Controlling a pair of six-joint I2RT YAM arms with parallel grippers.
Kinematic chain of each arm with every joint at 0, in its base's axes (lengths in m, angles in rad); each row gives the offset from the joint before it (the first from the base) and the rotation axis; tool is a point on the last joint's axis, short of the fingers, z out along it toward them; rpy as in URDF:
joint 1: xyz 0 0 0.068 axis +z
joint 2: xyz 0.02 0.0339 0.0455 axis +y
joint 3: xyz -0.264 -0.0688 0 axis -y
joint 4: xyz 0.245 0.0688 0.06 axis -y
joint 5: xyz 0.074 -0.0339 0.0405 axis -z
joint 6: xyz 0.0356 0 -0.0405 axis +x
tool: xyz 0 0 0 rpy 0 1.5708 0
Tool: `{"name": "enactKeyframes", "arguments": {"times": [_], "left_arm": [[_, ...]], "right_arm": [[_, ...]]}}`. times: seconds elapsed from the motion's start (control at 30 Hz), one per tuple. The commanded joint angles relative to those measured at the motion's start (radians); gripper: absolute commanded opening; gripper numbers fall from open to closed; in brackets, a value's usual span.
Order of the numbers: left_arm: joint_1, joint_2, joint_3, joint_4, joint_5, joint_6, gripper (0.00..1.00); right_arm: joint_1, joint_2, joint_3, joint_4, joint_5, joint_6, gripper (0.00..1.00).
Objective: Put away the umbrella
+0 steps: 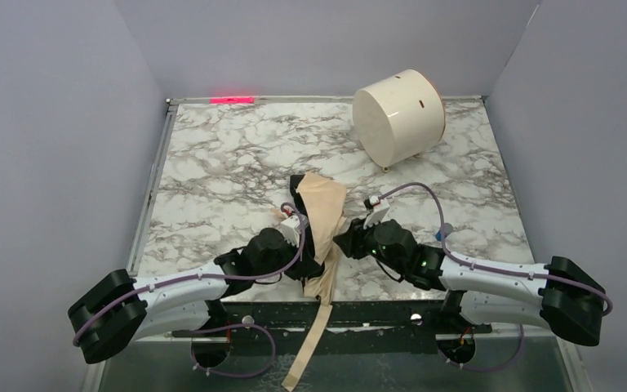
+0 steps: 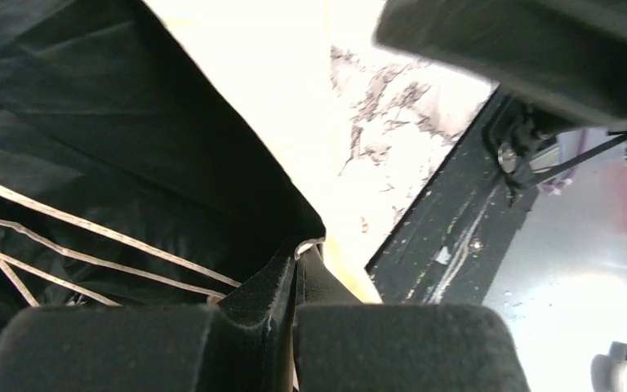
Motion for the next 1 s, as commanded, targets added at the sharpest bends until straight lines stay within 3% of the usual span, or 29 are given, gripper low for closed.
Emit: {"name": "enactKeyframes", "arguments": {"times": [0.0,0.2,0.47,0.73,0.97], "left_arm": [[-0.041,0.039,-0.063,0.044,-0.084,-0.014,0.0],[-0.055,0.048,-0.168,0.12,-0.095,-0.082,0.0],[-0.057,0.083,-0.194,0.124,-0.12,-0.095,0.0],[-0.058,0.152,-0.173,0.13,-0.123,-0.099,0.0],[-0.059,0.068,-0.174,0.127,-0.114,-0.106,0.01]], "right_arm": [[0.005,0.023,0.091,-0.033,-0.048,-0.029,0.34],[0.005,0.079,0.099,0.065,-0.101,-0.041,0.29],[0.005,0.228,0.143,0.159,-0.255,-0.036,0.27],[0.005,0.337,0.096,0.236,-0.233,-0.025,0.26],[0.005,0.444,0.004,0.292,-0.144,0.015,0.24]]}}
